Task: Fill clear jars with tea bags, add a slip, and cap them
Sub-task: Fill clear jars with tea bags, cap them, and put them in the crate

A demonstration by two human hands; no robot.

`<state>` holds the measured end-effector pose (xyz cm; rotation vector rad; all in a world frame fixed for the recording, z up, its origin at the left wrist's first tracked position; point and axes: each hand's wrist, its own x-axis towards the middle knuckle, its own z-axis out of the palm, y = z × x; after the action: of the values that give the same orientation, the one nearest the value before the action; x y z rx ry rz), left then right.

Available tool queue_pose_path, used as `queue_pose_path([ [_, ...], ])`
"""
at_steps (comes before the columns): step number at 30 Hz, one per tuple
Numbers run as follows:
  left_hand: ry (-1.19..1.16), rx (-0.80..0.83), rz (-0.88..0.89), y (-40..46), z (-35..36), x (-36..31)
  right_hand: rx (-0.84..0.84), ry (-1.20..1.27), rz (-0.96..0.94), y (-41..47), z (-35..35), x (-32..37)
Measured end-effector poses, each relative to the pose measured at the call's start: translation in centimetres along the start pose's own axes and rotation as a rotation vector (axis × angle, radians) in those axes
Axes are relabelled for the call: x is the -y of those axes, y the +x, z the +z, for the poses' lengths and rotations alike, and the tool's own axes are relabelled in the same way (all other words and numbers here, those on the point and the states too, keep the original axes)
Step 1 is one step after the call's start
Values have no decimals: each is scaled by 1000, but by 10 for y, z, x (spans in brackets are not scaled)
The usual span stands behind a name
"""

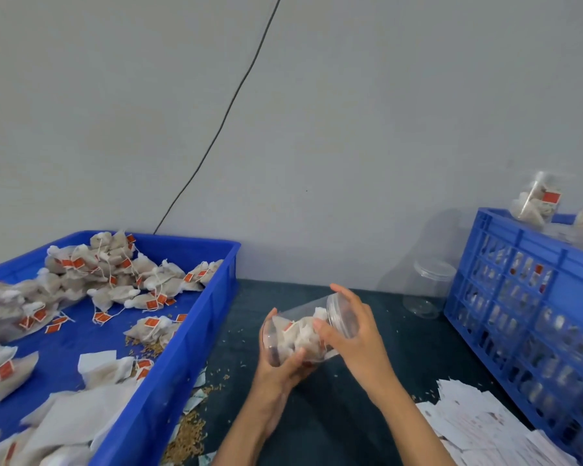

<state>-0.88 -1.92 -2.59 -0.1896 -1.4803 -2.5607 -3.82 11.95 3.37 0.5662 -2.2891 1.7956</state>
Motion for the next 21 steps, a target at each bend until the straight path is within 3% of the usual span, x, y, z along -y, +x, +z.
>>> queue_pose_path([
  [7, 41, -75, -141, -3, 0, -7, 93, 31, 4, -6, 4, 0],
  [11, 3, -23, -295, -5, -7, -13, 124, -126, -226, -7, 0, 0],
  [15, -75, 151, -472, -1, -16, -20, 196, -324, -432, -7, -8, 4],
  [18, -65, 160, -465, 0, -14, -20, 178, -376, -424, -9, -6, 8],
  [21, -69, 62, -279, 2, -7, -18, 46, -171, -261, -9, 1, 17],
])
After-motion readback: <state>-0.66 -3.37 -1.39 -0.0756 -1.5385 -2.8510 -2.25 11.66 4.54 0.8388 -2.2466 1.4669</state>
